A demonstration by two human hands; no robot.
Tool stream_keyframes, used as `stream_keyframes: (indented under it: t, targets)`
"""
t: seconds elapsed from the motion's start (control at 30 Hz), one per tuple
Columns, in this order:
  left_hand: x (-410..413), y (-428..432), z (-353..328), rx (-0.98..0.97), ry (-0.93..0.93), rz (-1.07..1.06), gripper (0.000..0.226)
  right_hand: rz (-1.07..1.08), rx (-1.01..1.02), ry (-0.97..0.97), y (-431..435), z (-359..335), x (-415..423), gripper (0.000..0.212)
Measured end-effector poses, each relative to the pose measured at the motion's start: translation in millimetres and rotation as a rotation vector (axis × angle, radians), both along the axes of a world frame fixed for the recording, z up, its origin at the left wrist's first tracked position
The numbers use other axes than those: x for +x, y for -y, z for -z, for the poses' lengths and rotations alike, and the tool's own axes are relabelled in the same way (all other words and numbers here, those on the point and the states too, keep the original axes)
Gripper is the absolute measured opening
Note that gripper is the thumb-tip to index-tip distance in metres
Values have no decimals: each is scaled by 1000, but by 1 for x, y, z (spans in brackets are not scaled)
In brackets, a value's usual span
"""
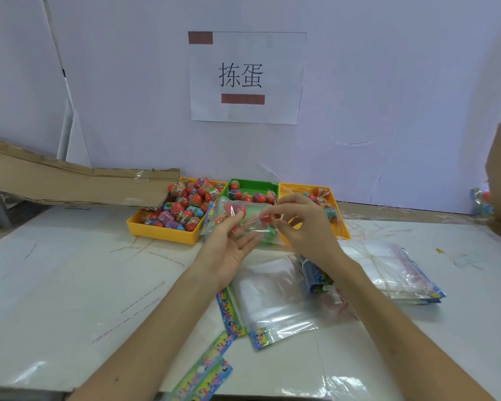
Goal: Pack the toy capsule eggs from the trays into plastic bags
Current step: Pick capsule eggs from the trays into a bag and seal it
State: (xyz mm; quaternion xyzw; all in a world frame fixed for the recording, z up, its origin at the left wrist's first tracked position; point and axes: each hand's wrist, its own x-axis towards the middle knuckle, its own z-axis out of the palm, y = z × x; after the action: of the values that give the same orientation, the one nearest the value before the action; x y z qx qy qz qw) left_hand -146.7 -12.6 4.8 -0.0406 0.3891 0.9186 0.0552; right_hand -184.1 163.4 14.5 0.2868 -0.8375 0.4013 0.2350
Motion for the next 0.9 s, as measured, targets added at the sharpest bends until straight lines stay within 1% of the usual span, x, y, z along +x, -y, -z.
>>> stream_keyframes:
  t: [0.07, 0.13, 0.2, 0.27, 0.3, 0.4, 0.53, 0.77, 0.8, 0.9]
  targets:
    - [2, -3, -1, 4, -9, 42, 17, 31, -37, -41, -1, 0, -1, 29]
    - [3, -4, -1, 18, -1, 42, 24, 60, -51, -81, -1, 1, -1, 35]
    - [4, -4, -1, 17, 14, 32, 31, 87, -74, -75, 0, 2, -1, 41]
    - [4, -4, -2, 13, 23, 32, 33, 109, -107, -51, 0, 2, -1, 44]
    - [4, -4, -2, 14, 24, 33, 32, 114, -112, -50, 0, 2, -2, 43]
    - [4, -4, -2, 13, 15, 36, 28, 106, -62, -77, -2, 2, -2, 28]
    - [6, -4, -1, -10, -1, 48, 23, 93, -8, -90, -1, 2, -2, 24]
    - [5, -5, 0, -36, 9, 51, 32, 132, -23, -80, -3, 3, -2, 10]
    - [5, -5, 0, -37, 8, 56, 33, 142, -23, -74, -3, 3, -3, 12]
    - [4, -4, 1, -36, -2, 76, 28, 193, -22, -64, -5, 6, -5, 27]
